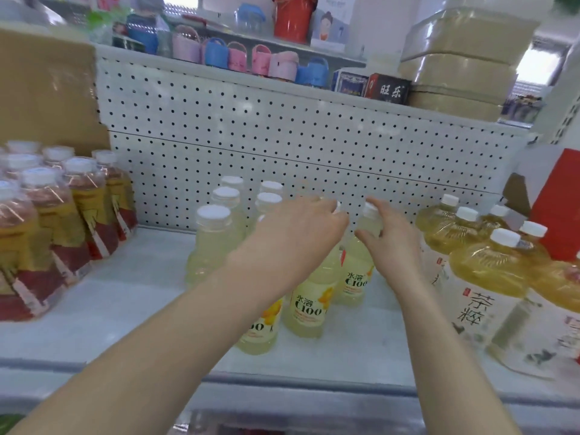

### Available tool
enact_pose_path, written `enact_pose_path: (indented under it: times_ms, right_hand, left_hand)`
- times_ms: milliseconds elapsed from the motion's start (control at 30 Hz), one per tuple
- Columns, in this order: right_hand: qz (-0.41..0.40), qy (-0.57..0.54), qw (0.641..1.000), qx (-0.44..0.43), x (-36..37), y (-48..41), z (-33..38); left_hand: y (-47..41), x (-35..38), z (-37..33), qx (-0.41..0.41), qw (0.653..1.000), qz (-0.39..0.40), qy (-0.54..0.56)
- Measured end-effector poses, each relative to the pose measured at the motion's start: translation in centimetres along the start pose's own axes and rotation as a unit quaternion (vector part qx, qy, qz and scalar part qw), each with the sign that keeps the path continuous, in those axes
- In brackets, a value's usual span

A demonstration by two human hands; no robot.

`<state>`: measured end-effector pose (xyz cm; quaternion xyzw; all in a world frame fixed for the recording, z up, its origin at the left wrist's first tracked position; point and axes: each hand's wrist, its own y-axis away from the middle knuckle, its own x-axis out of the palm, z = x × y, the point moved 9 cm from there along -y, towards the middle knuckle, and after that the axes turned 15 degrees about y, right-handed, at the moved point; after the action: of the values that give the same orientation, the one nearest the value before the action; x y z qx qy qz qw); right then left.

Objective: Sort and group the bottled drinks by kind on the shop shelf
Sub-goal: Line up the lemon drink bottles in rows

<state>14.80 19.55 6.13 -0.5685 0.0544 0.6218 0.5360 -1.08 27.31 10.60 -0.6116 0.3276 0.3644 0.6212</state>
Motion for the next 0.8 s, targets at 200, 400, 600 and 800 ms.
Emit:
enact_pose_path:
  times_ms: [200,400,600,800]
  right_hand:
    - [0.052,-0.106,0.992,-0.030,3.3,-4.3,-0.1]
    - [0.133,-0.139,0.976,-0.103,6.8,-6.9,4.7]
    - [0.033,-0.272,0.961,-0.048,3.0,-3.2,3.4]
    - [0.165,-0.164,0.968,-0.088,4.7,2.1,4.1]
  left_hand:
    - [0.5,0.9,-0.6,-0.142,0.983,-0.010,0.119]
    - [2.8,-0.1,-0.9,-0.219,0.956,-0.042,0.191]
    - [7.0,-0.8,0.3,-0.234,0.895,-0.179,0.334]
    - [10.3,-3.6,1.4,-0.230,0.842,-0.269,0.408]
